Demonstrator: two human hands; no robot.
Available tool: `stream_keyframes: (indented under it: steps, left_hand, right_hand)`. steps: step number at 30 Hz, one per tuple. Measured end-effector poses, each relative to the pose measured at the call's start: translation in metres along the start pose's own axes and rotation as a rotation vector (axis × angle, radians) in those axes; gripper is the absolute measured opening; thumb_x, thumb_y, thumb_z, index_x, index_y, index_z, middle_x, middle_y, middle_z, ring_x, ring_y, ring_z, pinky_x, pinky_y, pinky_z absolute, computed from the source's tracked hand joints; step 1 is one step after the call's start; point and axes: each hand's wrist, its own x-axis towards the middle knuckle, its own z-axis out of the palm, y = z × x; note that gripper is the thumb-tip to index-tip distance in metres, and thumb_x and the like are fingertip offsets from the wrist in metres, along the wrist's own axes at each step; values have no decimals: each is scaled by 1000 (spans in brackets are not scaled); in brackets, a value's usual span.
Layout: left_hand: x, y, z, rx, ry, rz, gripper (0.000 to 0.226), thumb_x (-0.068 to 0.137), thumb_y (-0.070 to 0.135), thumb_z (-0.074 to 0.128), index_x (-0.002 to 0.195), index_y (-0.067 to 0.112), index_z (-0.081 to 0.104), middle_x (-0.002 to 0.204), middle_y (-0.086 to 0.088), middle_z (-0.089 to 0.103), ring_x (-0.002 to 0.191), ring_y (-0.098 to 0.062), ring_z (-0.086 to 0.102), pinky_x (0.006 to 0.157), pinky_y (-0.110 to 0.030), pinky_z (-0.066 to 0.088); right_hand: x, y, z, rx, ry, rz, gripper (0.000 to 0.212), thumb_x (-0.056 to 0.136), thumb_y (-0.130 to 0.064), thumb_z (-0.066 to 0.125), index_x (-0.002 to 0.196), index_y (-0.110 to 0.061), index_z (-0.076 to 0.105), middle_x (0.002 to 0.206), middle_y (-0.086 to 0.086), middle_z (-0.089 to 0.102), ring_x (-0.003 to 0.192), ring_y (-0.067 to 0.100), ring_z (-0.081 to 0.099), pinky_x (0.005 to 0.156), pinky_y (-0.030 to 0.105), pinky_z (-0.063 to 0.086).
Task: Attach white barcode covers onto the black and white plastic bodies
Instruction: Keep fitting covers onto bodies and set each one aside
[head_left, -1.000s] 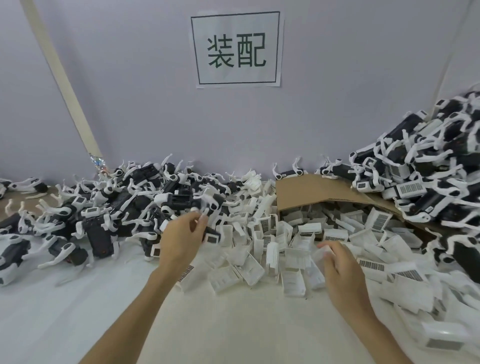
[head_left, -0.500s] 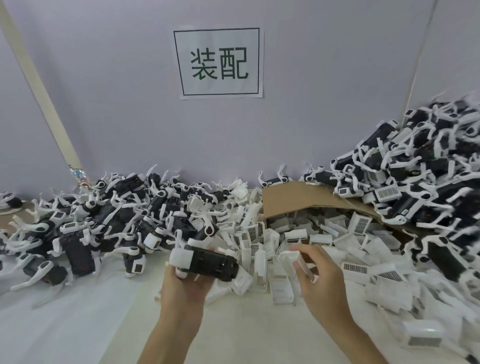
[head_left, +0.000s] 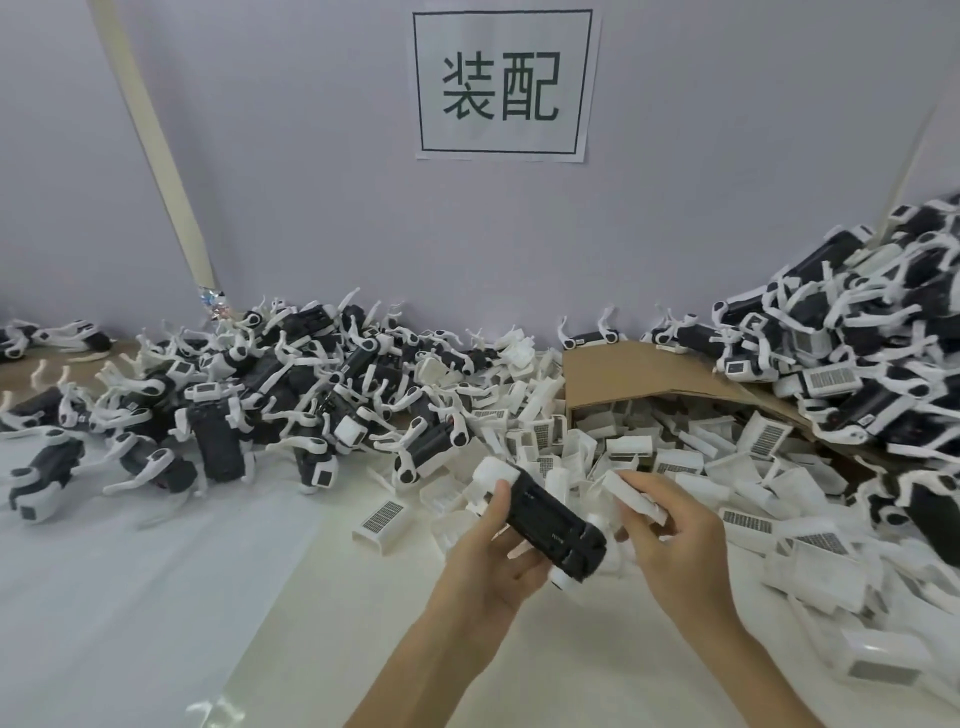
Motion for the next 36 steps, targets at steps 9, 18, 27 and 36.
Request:
stream_keyframes:
  steps: [9,18,27,36]
  left_hand:
    - [-3,-14,2,94,13,28,54,74,44,75,119,13,71,117,-12,73,100,-27,72,86,-40,58]
    - [4,-8,-6,-4,-12,90,28,86,25,72,109,10,77,100,-10,72,88,-26,72,74,-38,60]
    - [5,-13,-3,9,-30,78,34,80,22,73,106,3,60,82,-6,72,85,-27,72,75,-40,60]
    - [5,-10,-4,55,52,127,37,79,24,74,103,-2,66,85,-6,73,87,-27,73,69,-34,59]
  right_hand:
    - [-6,-17,13,123,-241,100,45,89,-8,45,122,-33,64,110,-20,61,112,6,58,85,21,52]
    - [-14,-19,19,238,-438,146,47,94,-17,42,138,-26,56,127,-19,53,127,0,49,97,7,36]
    - [-8,-21,16,189,-227,142,34,94,-25,50,126,-27,61,124,-7,64,116,11,62,92,26,51]
    - [-9,-20,16,258,-334,224,21,92,-24,55,111,-26,63,104,2,74,94,22,72,78,43,57]
